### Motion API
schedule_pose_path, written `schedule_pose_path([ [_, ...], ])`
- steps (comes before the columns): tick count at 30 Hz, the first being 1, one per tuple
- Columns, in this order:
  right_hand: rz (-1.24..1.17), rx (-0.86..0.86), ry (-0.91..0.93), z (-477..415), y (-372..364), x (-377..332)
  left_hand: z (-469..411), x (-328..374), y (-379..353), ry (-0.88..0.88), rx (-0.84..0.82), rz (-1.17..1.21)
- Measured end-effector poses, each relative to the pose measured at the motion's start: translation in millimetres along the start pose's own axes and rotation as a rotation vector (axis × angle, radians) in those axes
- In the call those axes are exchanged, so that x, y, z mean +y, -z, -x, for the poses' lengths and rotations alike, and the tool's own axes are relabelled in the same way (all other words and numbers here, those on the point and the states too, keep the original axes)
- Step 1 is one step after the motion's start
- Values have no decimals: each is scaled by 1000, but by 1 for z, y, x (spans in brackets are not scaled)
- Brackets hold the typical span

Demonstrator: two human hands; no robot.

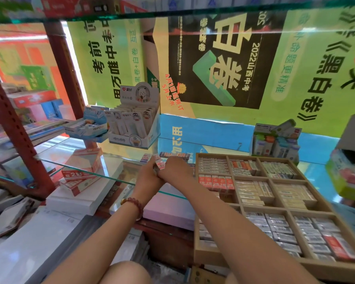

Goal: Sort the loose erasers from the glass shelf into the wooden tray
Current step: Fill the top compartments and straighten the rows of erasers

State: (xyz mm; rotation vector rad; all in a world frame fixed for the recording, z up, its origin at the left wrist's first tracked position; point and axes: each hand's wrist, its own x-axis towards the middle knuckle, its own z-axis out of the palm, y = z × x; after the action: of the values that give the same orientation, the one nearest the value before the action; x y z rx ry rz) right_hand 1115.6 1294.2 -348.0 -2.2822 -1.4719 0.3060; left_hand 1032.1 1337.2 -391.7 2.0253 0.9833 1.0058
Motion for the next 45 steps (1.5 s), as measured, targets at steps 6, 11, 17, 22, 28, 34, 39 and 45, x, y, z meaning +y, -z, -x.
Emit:
schedule_pose_path([
  [6, -44, 148, 14, 12, 47, 10, -5, 46, -10, -141, 188, -145],
  [11, -20, 245, 15, 27, 81, 45, 3, 97, -34, -205, 179, -128],
  [17, -27, 287, -17, 55, 123, 114, 13, 140, -88, -309, 49, -51],
  [22, -134, 276, -131, 70, 152, 190, 19, 162, -140, -334, -183, -147],
  [28, -22, 217, -198, 78, 147, 259, 26, 161, -176, -288, -331, -376],
  [34, -9, 59, -67, 69, 147, 255, 22, 164, -193, -259, -322, -407],
  [39, 42, 36, -68, 64, 148, 262, 19, 159, -196, -280, -361, -335],
  [45, -84, 343, -178, 68, 152, 271, 22, 159, -193, -355, -426, -325],
])
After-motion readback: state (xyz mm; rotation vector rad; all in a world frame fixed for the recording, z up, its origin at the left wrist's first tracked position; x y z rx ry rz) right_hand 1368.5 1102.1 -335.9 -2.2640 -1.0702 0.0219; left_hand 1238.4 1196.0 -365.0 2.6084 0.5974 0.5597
